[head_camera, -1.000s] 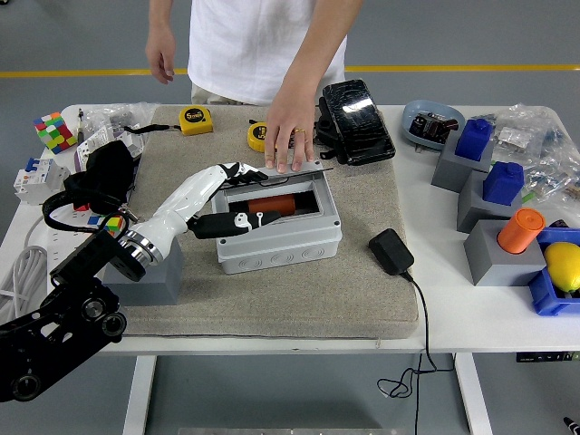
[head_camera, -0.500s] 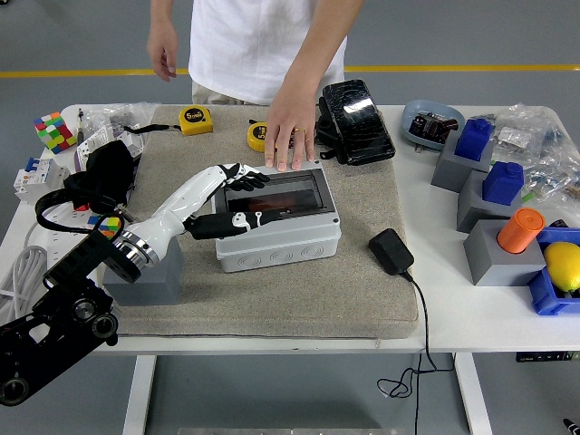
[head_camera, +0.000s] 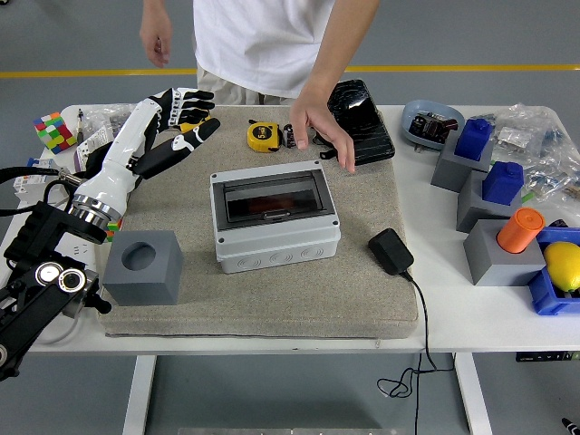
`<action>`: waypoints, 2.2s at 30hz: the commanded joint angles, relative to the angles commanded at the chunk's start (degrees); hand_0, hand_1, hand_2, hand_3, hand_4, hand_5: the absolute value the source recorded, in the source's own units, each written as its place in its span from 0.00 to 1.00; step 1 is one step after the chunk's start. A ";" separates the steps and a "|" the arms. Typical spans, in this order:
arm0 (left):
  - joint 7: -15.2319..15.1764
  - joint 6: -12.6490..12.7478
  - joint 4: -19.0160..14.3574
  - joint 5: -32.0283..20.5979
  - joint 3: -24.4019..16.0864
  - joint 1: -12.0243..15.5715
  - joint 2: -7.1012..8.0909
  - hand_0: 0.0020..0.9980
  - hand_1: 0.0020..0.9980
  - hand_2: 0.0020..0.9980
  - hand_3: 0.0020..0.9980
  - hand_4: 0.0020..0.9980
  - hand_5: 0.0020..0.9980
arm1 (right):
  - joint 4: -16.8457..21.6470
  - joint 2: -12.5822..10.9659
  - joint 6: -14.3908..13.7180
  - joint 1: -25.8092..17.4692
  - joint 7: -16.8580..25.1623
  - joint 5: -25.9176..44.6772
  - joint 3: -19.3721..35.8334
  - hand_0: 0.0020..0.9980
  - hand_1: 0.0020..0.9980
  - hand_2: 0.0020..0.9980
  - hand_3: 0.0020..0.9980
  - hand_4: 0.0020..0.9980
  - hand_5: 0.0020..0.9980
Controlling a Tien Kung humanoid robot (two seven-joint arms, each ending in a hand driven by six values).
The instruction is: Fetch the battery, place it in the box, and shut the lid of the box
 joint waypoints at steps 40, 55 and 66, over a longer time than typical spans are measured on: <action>1.28 -1.49 6.41 -1.04 -14.91 1.90 -3.58 0.63 0.69 0.71 0.71 1.00 0.70 | -0.06 -0.60 0.84 3.13 -0.27 0.47 -1.72 0.64 0.65 0.65 0.53 0.94 0.43; 2.12 -2.50 5.82 -0.29 -14.68 3.60 -3.79 0.63 0.69 0.71 0.71 1.00 0.70 | -0.08 -1.58 0.31 1.24 -0.87 -0.98 1.71 0.64 0.65 0.66 0.53 0.94 0.43; 2.42 -3.06 5.40 0.21 -16.94 3.82 -4.34 0.63 0.69 0.71 0.71 1.00 0.70 | -0.03 -1.44 1.01 1.21 -0.88 -1.37 2.82 0.64 0.65 0.66 0.53 0.94 0.43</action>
